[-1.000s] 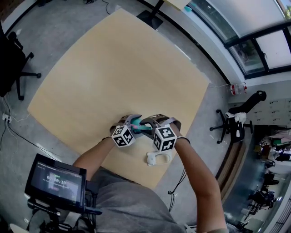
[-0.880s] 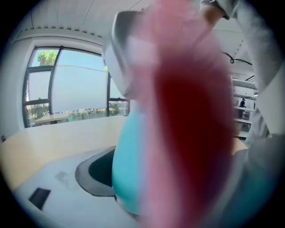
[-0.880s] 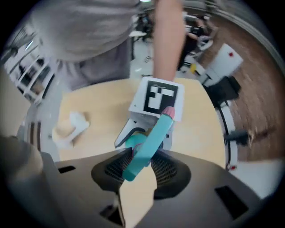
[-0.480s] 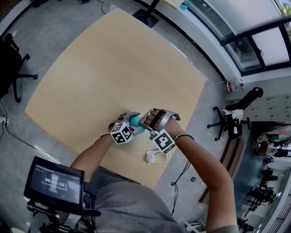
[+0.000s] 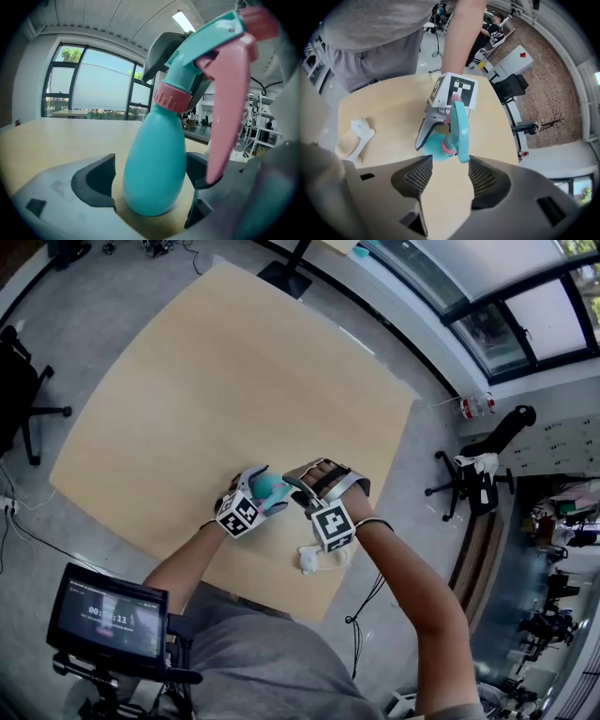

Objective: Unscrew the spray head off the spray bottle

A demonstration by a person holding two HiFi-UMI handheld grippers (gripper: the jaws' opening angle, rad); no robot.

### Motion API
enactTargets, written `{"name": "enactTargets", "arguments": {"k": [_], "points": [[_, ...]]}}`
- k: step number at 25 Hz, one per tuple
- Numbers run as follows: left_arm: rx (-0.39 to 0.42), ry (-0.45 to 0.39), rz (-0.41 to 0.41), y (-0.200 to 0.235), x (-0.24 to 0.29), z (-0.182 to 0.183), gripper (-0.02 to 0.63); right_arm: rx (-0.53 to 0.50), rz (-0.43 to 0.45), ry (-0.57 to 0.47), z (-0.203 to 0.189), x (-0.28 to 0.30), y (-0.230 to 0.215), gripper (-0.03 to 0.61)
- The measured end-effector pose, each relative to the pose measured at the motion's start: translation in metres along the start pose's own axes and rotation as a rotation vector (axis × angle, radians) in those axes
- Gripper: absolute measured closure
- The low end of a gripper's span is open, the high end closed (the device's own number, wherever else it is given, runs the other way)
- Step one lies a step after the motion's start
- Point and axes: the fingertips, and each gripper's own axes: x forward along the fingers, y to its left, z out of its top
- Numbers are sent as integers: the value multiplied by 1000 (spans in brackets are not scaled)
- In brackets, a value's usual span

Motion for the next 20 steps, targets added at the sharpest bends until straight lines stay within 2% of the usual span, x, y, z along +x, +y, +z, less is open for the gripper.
{"name": "enactTargets", "arguments": {"k": [7,11,15,18,20], "points": [[82,-5,-11,-14,-41,10,172,67,-59,10,5,-26,0,356],[122,-15,40,-7,-82,18,172,148,-93,20,-4,-52,4,356],[138,-96,157,1,-132,56,172,296,-242,42,-20,-92,-4,356],[141,-220,273,-19,-173,107,173,494,-405,-8,-15,-142,-5,356],[160,-312,331,-40,-200,148,174,641,-517,-85,-6,-181,-6,357]]}}
